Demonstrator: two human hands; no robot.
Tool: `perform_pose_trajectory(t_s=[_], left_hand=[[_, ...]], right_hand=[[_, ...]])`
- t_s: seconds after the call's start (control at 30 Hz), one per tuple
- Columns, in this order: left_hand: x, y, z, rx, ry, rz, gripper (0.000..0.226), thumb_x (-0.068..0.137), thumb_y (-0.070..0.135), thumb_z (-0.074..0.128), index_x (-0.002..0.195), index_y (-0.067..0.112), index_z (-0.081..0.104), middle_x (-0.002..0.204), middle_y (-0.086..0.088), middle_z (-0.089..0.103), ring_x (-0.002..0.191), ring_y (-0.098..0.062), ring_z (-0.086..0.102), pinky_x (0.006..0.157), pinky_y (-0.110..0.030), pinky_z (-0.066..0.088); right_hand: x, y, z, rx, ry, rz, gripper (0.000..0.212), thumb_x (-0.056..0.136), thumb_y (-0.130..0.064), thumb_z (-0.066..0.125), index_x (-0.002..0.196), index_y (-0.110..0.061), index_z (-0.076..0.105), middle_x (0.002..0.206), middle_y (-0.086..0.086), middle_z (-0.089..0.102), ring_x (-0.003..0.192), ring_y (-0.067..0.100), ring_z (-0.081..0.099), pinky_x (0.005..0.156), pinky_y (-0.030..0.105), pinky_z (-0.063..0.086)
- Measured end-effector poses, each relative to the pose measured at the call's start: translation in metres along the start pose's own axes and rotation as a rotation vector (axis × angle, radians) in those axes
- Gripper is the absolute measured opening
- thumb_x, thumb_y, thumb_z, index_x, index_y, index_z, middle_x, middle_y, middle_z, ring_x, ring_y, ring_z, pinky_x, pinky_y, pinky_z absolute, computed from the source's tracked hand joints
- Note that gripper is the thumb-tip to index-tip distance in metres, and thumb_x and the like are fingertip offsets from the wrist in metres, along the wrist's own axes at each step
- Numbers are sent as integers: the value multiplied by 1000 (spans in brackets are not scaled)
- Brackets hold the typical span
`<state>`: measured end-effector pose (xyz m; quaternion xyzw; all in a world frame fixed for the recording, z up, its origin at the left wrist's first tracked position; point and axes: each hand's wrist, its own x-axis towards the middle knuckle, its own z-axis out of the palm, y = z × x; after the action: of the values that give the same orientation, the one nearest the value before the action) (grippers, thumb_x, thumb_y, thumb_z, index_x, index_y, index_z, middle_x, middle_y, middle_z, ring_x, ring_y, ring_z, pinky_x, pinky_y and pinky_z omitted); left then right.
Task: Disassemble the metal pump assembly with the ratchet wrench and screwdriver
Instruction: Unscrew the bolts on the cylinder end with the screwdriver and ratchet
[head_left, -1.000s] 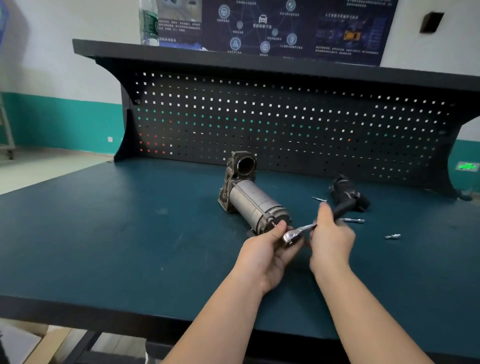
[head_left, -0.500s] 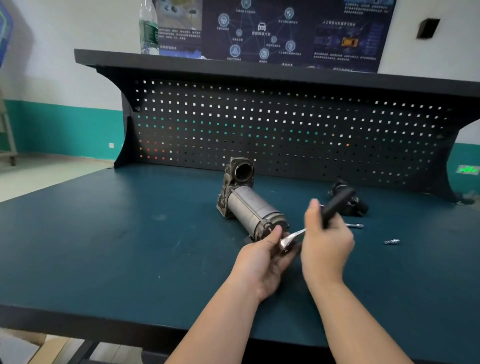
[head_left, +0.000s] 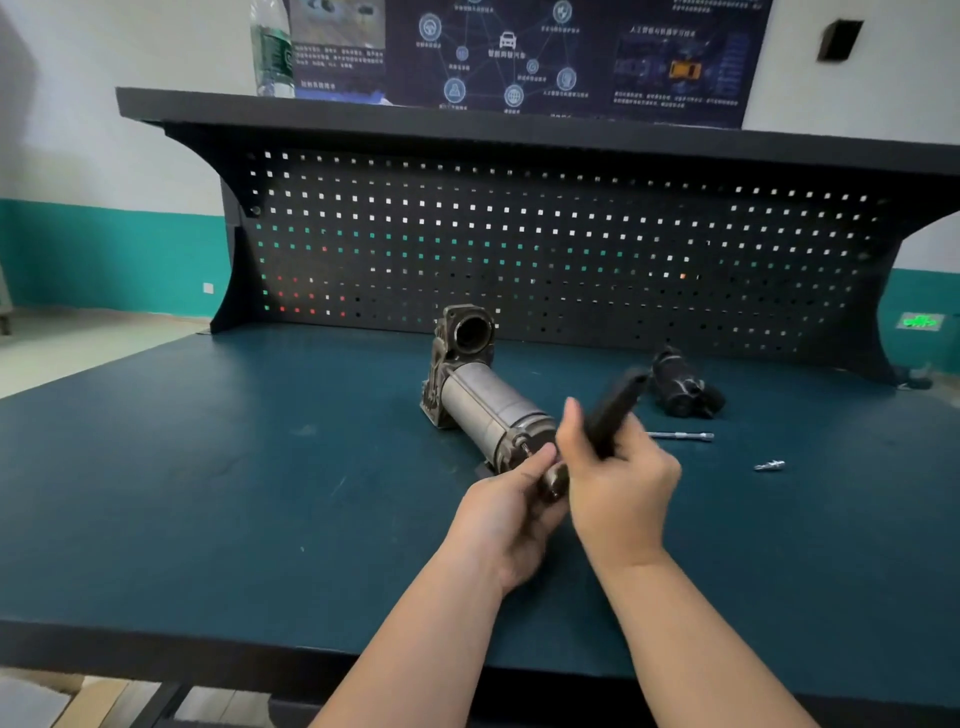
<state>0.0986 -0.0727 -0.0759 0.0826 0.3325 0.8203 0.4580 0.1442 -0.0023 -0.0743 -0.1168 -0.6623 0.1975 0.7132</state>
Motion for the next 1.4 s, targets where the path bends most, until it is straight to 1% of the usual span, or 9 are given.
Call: perform_pose_trajectory(t_s=[0.07,0.27,0.47,0.53,0.7,0.73,0.9,1.1,1.4], left_hand=[[0,1,0,30,3,-9,7,84,3,62,83,-4,64,69,-11,65,55,-15,65,48,-21,54],[1,-1,2,-65,4,-18,13,89,1,58,93,-12,58,90,-21,64,86,-32,66,61,-36,60],[0,-1,-2,-13,-7,-13,12,89,5,59,91,-7,63,66,-12,68,56,-17,68,50,-25,56],[1,-1,-1,-17,3,-7,10,89,3,58,87,-6,62,61,-11,67,52,-17,67,48,-25,55],[4,-1,1,-70,-11,-26,12,90,1,57,89,-10,58,84,-21,65,80,-31,66,61,-36,60],[5,-2,1,-67,-11,-25,14,90,2,57,92,-11,59,87,-22,65,80,-31,67,60,-35,60],[2,-1,-3,3,-24,-19,12,86,5,61,85,-6,65,68,-12,70,56,-16,69,51,-25,56],[4,-2,-2,-33,-20,-13,17,89,2,59,98,-12,59,95,-23,64,79,-28,66,63,-35,60],[3,-2,-2,-27,-50,-2,17,90,5,58,98,-10,60,98,-24,65,77,-28,68,63,-33,60]], right_hand=[[-3,-3,5,14,-31,-134,34,81,-35,62,56,-16,50,49,-11,36,53,10,36,49,11,25],[12,25,2,260,100,1093,30,83,-33,57,59,-16,54,49,-1,52,48,18,48,58,33,40],[-2,1,0,17,-38,-91,36,82,-37,60,55,-19,46,48,-13,38,52,8,38,51,5,28],[0,5,3,48,-11,63,35,82,-39,60,55,-22,45,44,-12,40,51,7,41,51,4,29],[15,27,3,362,89,1205,35,90,-29,58,61,-13,48,42,-1,46,34,11,42,42,21,34],[17,26,2,332,73,1137,35,89,-30,58,60,-14,49,43,-3,47,38,13,46,44,22,36],[-1,1,1,35,-109,-78,32,81,-38,60,60,-26,39,49,-19,33,51,7,35,51,6,28],[10,14,-1,141,-10,594,38,85,-47,58,58,-20,53,53,-6,53,58,15,49,67,42,46],[9,10,-1,151,9,527,39,81,-52,54,55,-24,48,46,-15,50,48,7,41,57,30,38]])
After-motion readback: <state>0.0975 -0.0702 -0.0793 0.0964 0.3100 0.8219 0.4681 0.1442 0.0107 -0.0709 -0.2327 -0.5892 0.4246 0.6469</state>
